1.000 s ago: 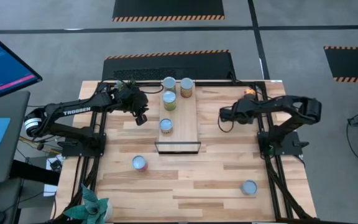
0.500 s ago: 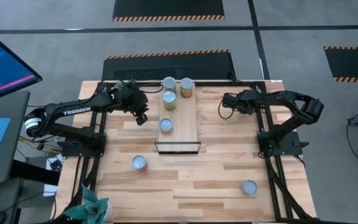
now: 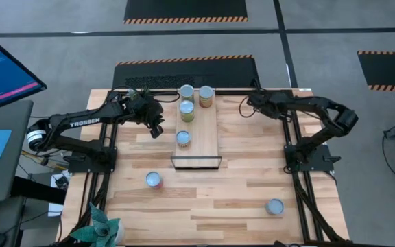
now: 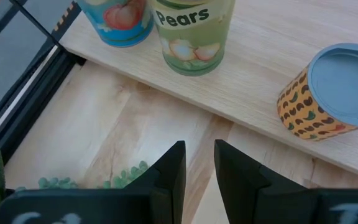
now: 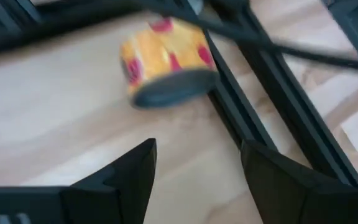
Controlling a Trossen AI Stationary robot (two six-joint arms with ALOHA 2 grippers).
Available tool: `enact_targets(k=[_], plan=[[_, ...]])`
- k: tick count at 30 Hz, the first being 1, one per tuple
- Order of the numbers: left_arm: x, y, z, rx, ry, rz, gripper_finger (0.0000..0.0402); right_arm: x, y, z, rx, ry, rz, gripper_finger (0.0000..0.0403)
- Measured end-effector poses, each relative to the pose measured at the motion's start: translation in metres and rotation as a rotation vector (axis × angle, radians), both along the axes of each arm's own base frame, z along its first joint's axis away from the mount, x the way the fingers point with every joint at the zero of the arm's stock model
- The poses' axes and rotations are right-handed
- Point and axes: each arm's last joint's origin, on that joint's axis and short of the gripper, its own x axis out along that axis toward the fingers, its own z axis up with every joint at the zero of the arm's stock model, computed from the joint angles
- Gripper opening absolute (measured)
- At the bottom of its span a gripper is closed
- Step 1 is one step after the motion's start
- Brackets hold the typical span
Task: Pick and place cans onto a shelf
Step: Put the canned pineapple ring on the shelf
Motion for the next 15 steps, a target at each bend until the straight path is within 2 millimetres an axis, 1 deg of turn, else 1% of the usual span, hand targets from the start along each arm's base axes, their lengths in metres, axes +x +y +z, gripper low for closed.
enact_targets(k=[6,8,12,15], plan=[[0.0,0.0,0.0,-0.002,0.0,0.002,0.0073,0.001,-0.016,0.018,-0.031,0.048,0.043,0.026],[0.0,0.0,0.0,-0.001,-0.001,0.002,0.0073,-0.002,-0.02,0.019,-0.032,0.048,0.029,0.026],[0.0,0.0,0.0,-0.001,0.0,0.002,0.0073,-0.01,-0.027,0.017,0.011,-0.006,-0.013,0.026],[0.0,0.0,0.0,0.001,0.001,-0.002,0.0073,-0.014,-0.03,0.016,-0.005,-0.038,-0.072,0.026]])
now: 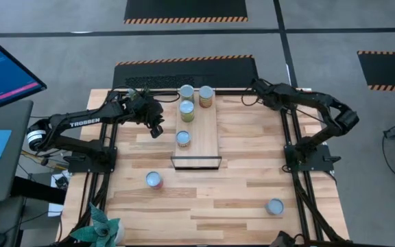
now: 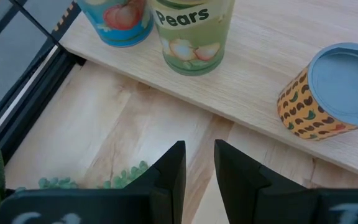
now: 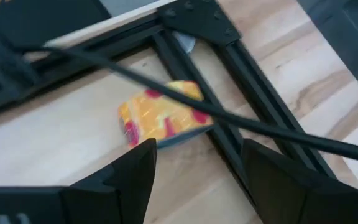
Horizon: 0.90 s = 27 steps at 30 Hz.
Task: Pick and place cans onto a shelf
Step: Put the canned pineapple ring on the shelf
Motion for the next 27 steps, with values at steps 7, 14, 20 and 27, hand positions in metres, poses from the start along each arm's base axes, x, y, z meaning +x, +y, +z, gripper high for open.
enact_targets(k=[7,14,20,27], plan=[[0.0,0.0,0.0,0.013,0.007,-0.017,0.0073,-0.005,-0.006,0.0,-0.049,-0.044,-0.085,0.026],[0.0,0.0,0.0,0.018,0.01,-0.026,0.0073,-0.005,-0.013,0.001,-0.133,-0.155,-0.191,0.0246],[0.0,0.0,0.0,0.019,0.01,-0.026,0.0073,-0.008,-0.018,0.001,-0.178,-0.193,-0.253,0.0209],[0.0,0.0,0.0,0.019,0.01,-0.026,0.0073,-0.016,-0.022,0.0,-0.162,-0.187,-0.273,0.0175]])
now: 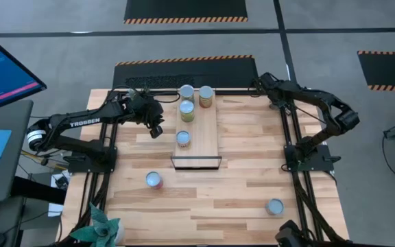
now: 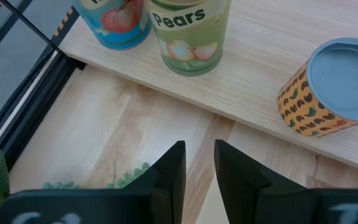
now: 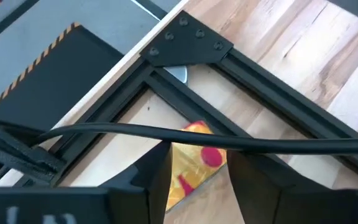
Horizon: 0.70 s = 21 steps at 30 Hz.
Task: Pick and place cans onto a shelf
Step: Put the canned pineapple ring on the shelf
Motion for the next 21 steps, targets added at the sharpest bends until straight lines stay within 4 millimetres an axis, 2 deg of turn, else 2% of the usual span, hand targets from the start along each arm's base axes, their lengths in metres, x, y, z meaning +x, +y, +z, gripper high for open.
enact_targets(k=[6,13,17,21], plan=[[0.0,0.0,0.0,0.019,0.01,-0.026,0.0073,0.0,0.001,-0.001,0.031,-0.032,0.012,0.0144],[0.0,0.0,0.0,0.031,0.017,-0.043,0.0073,0.015,0.011,-0.001,0.164,-0.079,0.212,0.0102],[0.0,0.0,0.0,0.043,0.025,-0.061,0.0073,0.043,0.039,-0.009,0.374,-0.183,0.475,0.0098],[0.0,0.0,0.0,0.045,0.024,-0.06,0.0073,0.076,0.075,-0.004,0.384,-0.205,0.643,0.0098]])
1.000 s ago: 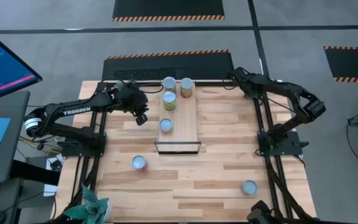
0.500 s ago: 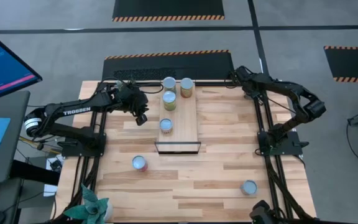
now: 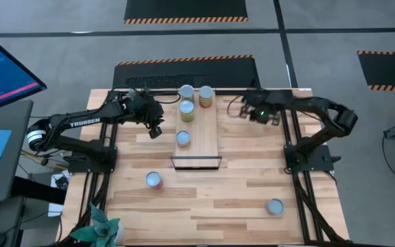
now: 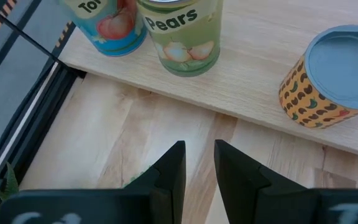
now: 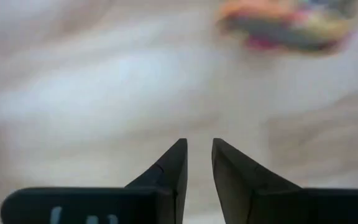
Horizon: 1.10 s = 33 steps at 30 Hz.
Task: Pick and place cans onto a shelf
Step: Put the canned pineapple ring on the shelf
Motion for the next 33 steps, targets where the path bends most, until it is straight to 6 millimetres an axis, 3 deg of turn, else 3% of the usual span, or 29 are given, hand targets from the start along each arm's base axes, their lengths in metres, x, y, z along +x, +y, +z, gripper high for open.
enact_targets(k=[7,12,18,27,30,33], plan=[[0.0,0.0,0.0,-0.004,-0.002,0.0,0.0073,0.029,0.046,0.026,-0.281,0.023,0.152,0.0098],[0.0,0.0,0.0,-0.004,-0.002,-0.001,0.0073,0.014,0.048,0.034,-0.461,0.182,-0.01,0.0098],[0.0,-0.001,0.0,-0.023,-0.012,-0.013,0.0073,-0.017,0.025,0.022,-0.324,0.38,-0.239,0.0098],[0.0,-0.002,0.001,-0.024,-0.019,-0.025,0.0073,-0.01,-0.02,-0.012,-0.229,0.378,-0.21,0.0097],[-0.002,-0.003,0.004,-0.021,-0.032,-0.025,0.0073,-0.003,-0.011,-0.022,-0.073,0.352,-0.11,0.0097],[-0.005,-0.004,0.009,-0.011,-0.053,-0.024,0.0073,0.01,0.007,-0.018,-0.027,0.295,-0.031,0.0097]])
